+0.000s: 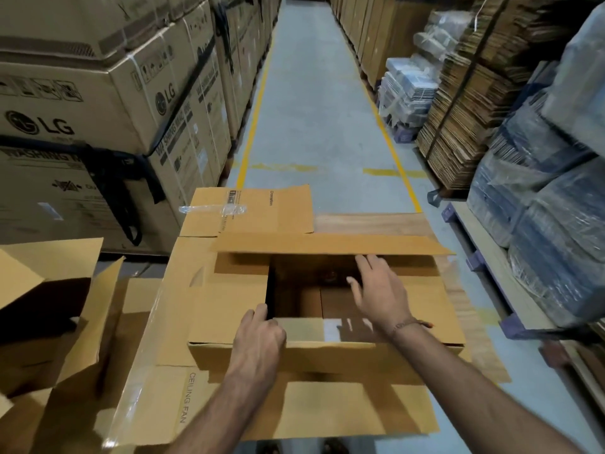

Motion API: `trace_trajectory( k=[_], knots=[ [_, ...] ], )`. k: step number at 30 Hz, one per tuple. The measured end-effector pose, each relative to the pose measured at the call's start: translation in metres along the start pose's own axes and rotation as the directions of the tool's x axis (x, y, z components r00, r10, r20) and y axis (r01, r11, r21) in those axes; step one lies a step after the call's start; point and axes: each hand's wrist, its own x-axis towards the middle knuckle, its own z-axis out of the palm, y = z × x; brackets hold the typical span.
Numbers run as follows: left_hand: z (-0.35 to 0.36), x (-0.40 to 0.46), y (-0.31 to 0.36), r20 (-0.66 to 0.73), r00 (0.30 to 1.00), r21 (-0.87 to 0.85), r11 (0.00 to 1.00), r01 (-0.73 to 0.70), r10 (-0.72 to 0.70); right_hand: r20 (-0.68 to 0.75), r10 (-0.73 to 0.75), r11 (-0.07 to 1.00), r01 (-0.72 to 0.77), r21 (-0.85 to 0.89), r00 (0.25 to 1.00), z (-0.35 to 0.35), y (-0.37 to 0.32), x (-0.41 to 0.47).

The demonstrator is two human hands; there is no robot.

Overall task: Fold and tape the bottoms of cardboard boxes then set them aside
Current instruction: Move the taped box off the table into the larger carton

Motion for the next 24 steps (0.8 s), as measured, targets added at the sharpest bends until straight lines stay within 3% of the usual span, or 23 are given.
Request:
trace_trajectory(
  k=[3,5,9,14,18,24],
  knots=[
    [-0.006,0.004,0.0,0.019,1.0,0.025,1.0,0.009,-0.01,-0.338,-0.103,0.994,0.083,-0.072,0.936,-0.002,0.008,0.033],
    [-0.012,0.004,0.002,0.045,0.999,0.045,0.999,0.0,-0.002,-0.395,-0.129,0.99,0.095,-0.105,0.91,-0.005,0.009,0.057],
    [-0.016,0.004,0.002,0.061,0.998,0.056,0.998,0.01,-0.013,-0.093,-0.121,0.982,0.106,-0.156,0.988,0.001,0.004,0.107],
    [-0.014,0.004,0.003,0.049,0.999,0.02,1.0,0.019,-0.02,0.262,-0.119,0.949,0.187,-0.254,0.958,0.025,0.005,0.157],
    [-0.013,0.006,0.003,0.054,0.997,-0.021,0.999,0.048,-0.047,0.377,-0.097,0.979,0.158,-0.133,0.921,0.033,0.001,0.17],
    [-0.014,0.005,-0.003,0.006,1.0,-0.041,0.999,0.013,-0.013,0.422,-0.108,0.983,0.159,-0.088,0.9,0.038,0.01,0.173]
  ],
)
